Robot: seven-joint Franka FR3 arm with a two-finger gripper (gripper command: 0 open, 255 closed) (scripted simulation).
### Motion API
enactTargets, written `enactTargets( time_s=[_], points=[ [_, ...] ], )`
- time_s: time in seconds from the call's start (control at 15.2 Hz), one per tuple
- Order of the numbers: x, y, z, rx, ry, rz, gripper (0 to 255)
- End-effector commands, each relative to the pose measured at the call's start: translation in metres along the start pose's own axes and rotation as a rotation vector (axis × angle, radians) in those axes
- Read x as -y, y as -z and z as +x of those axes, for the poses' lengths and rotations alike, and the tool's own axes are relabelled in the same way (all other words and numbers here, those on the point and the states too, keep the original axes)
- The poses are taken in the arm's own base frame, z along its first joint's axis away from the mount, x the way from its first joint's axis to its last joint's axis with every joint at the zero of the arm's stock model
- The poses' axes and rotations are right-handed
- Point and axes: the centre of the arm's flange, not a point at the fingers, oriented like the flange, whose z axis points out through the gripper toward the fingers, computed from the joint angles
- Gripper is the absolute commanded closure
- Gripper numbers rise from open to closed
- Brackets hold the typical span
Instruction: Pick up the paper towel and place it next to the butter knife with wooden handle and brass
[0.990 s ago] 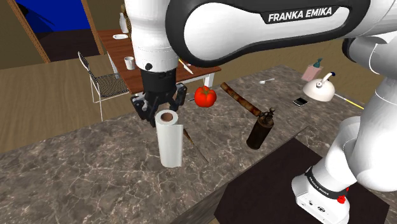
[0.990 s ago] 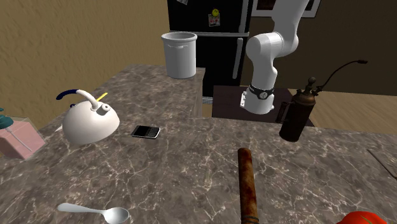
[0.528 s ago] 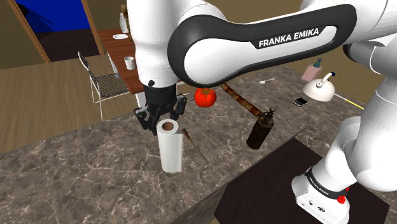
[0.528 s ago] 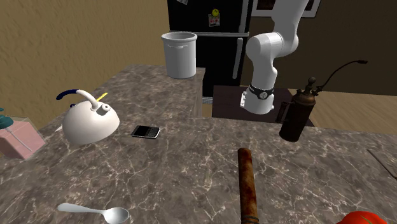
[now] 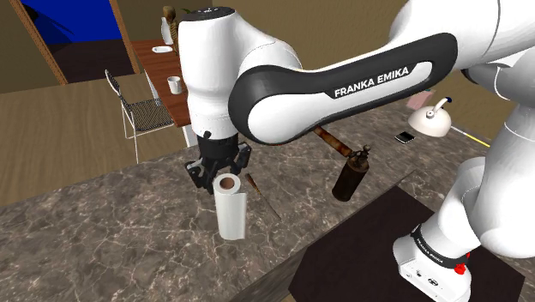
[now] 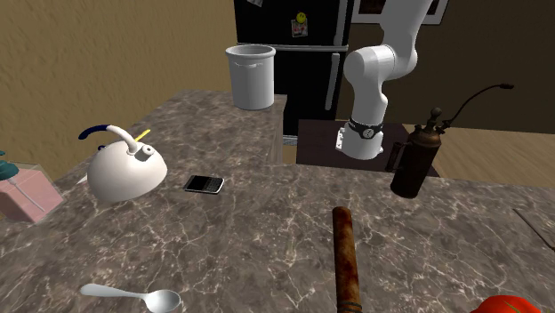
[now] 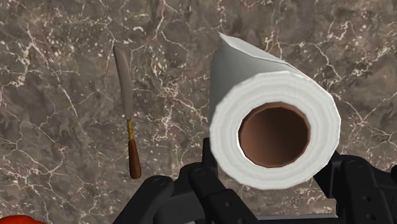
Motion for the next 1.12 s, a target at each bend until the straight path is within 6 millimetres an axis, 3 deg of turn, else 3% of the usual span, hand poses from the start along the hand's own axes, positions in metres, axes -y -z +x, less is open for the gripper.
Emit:
enactTargets(
  time_s=[0.0,0.53,0.99,1.06],
  points=[
    [-0.001,-0.011,0.0,0.0,0.0,0.0,255],
    [-0.001,-0.052,-0.001,0.0,0.0,0.0,255],
    [-0.001,-0.052,-0.001,0.0,0.0,0.0,255],
    [-0.001,-0.052,-0.001,0.0,0.0,0.0,0]
  ],
)
